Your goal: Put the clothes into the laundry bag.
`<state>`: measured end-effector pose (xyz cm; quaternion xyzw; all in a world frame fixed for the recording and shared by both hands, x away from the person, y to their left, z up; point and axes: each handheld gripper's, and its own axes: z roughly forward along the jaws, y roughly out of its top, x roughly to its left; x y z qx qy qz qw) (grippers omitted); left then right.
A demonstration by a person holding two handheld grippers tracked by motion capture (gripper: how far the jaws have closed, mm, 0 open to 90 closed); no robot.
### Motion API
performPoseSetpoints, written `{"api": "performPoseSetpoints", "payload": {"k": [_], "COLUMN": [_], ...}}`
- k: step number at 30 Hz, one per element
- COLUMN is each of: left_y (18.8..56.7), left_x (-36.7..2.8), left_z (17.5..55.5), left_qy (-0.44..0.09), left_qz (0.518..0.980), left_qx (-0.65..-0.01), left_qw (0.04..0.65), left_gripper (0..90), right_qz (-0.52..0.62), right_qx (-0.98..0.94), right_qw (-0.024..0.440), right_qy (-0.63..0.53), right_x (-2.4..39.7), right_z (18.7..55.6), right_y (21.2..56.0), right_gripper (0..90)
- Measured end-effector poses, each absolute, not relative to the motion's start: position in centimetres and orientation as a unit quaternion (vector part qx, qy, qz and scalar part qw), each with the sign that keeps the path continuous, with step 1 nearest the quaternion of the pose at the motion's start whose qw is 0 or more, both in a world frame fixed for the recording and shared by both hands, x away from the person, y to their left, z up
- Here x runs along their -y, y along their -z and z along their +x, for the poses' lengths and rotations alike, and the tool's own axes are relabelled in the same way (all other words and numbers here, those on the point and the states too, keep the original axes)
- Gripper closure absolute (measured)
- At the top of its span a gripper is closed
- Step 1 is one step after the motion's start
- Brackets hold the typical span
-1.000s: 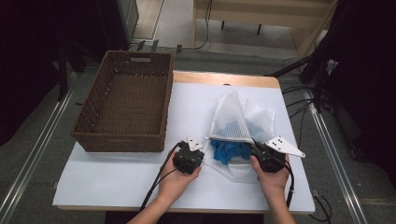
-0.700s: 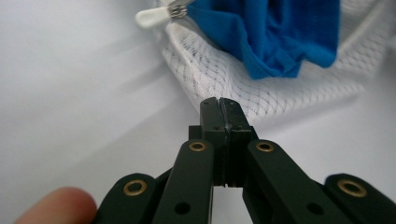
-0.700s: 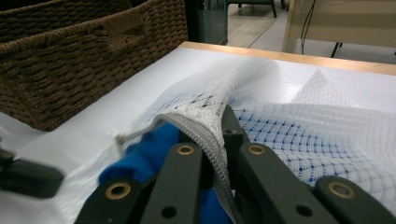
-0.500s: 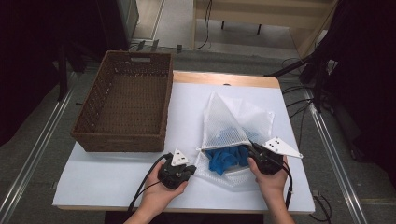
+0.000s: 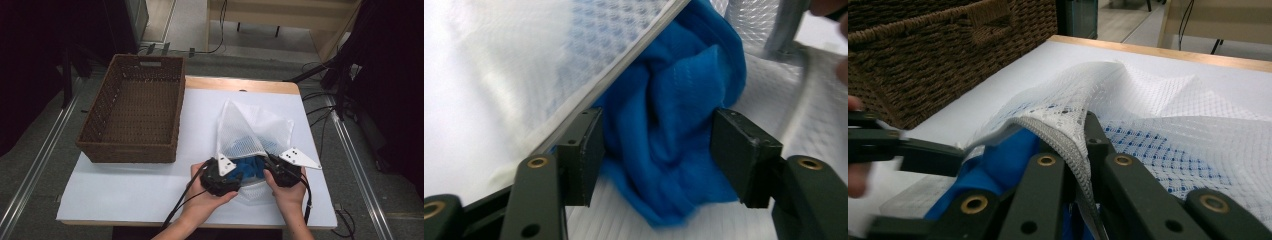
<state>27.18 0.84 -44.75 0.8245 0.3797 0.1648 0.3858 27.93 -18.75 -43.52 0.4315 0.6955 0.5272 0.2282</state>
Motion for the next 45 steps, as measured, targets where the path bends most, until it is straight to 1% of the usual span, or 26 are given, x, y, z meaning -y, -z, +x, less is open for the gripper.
{"api": "performPoseSetpoints", "payload": {"k": [3,4,8,9,10,11,12,14,16,17,18,20,21,22,24,25,26,27,28,30,31,34,39,41,42,45], "left_y": [45.2,45.5,46.9,46.9,46.7,46.5,46.3,45.7,45.5,45.0,45.0,44.5,44.5,44.7,45.2,45.8,46.8,46.8,46.9,46.5,46.1,45.8,46.2,46.3,46.2,46.2], "left_x": [0.8,1.1,1.8,2.0,2.2,2.2,2.2,2.2,2.2,2.0,2.0,1.6,1.6,1.7,1.9,2.1,1.8,1.8,1.5,0.8,0.2,-0.5,-1.2,-0.9,-0.6,0.9], "left_z": [28.5,29.0,30.3,30.2,30.1,29.9,29.9,30.3,30.4,30.7,30.7,30.7,30.7,31.1,31.7,32.4,33.2,33.2,33.2,32.6,31.6,30.6,30.1,30.3,30.2,30.3], "left_qy": [-0.170,-0.176,-0.158,-0.162,-0.164,-0.164,-0.162,-0.157,-0.166,-0.177,-0.177,-0.230,-0.230,-0.254,-0.248,-0.226,-0.174,-0.174,-0.165,-0.152,-0.155,-0.160,-0.154,-0.142,-0.143,-0.135], "left_qz": [0.826,0.819,0.801,0.802,0.803,0.802,0.802,0.797,0.792,0.772,0.772,0.717,0.717,0.701,0.712,0.730,0.748,0.748,0.748,0.754,0.763,0.767,0.778,0.778,0.778,0.789], "left_qx": [-0.396,-0.411,-0.450,-0.447,-0.444,-0.442,-0.442,-0.441,-0.442,-0.456,-0.456,-0.476,-0.476,-0.489,-0.489,-0.491,-0.499,-0.499,-0.498,-0.481,-0.455,-0.435,-0.431,-0.441,-0.446,-0.451], "left_qw": [0.363,0.360,0.361,0.361,0.362,0.367,0.369,0.381,0.387,0.406,0.406,0.454,0.454,0.454,0.439,0.419,0.402,0.402,0.406,0.421,0.433,0.444,0.430,0.424,0.418,0.395], "left_gripper": [36.9,28.6,31.1,45.0,45.0,54.1,68.3,73.3,74.8,75.0,75.2,75.3,75.2,75.1,73.1,73.1,66.0,60.8,60.8,51.5,44.4,40.6,39.9,45.3,50.3,54.6], "right_qz": [0.430,0.430,0.430,0.431,0.431,0.433,0.432,0.432,0.432,0.431,0.431,0.428,0.427,0.426,0.425,0.425,0.429,0.430,0.430,0.434,0.437,0.441,0.448,0.450,0.451,0.444], "right_qx": [-0.694,-0.695,-0.698,-0.698,-0.698,-0.698,-0.697,-0.694,-0.691,-0.689,-0.687,-0.686,-0.686,-0.686,-0.690,-0.690,-0.694,-0.696,-0.696,-0.699,-0.697,-0.692,-0.686,-0.684,-0.684,-0.687], "right_qw": [0.230,0.229,0.227,0.224,0.224,0.224,0.225,0.227,0.232,0.235,0.237,0.239,0.239,0.238,0.237,0.237,0.232,0.232,0.232,0.229,0.228,0.229,0.219,0.218,0.217,0.219], "right_qy": [-0.529,-0.529,-0.526,-0.526,-0.526,-0.525,-0.526,-0.528,-0.531,-0.533,-0.534,-0.538,-0.539,-0.540,-0.535,-0.535,-0.529,-0.526,-0.526,-0.521,-0.522,-0.525,-0.530,-0.532,-0.531,-0.532], "right_x": [18.8,18.8,18.7,18.6,18.6,18.5,18.5,18.5,18.4,18.4,18.3,18.2,18.1,18.0,17.9,17.9,17.8,17.8,17.8,18.0,18.3,18.6,18.8,18.7,18.6,18.2], "right_z": [27.9,27.9,28.0,28.0,28.0,27.9,27.9,27.9,27.7,27.6,27.5,27.3,27.2,27.2,27.3,27.3,27.4,27.5,27.5,27.6,27.7,27.8,27.9,27.9,27.8,27.7], "right_y": [43.4,43.5,43.6,43.7,43.7,43.6,43.6,43.5,43.3,43.1,43.0,42.7,42.7,42.7,42.8,42.8,43.2,43.4,43.4,43.6,43.7,43.6,43.6,43.6,43.5,43.4], "right_gripper": [89.9,89.9,90.0,90.0,90.0,90.0,90.0,90.0,90.0,90.0,90.0,90.0,90.0,90.0,90.0,90.0,90.0,90.0,90.0,90.0,90.0,89.9,89.0,89.1,89.2,89.7]}}
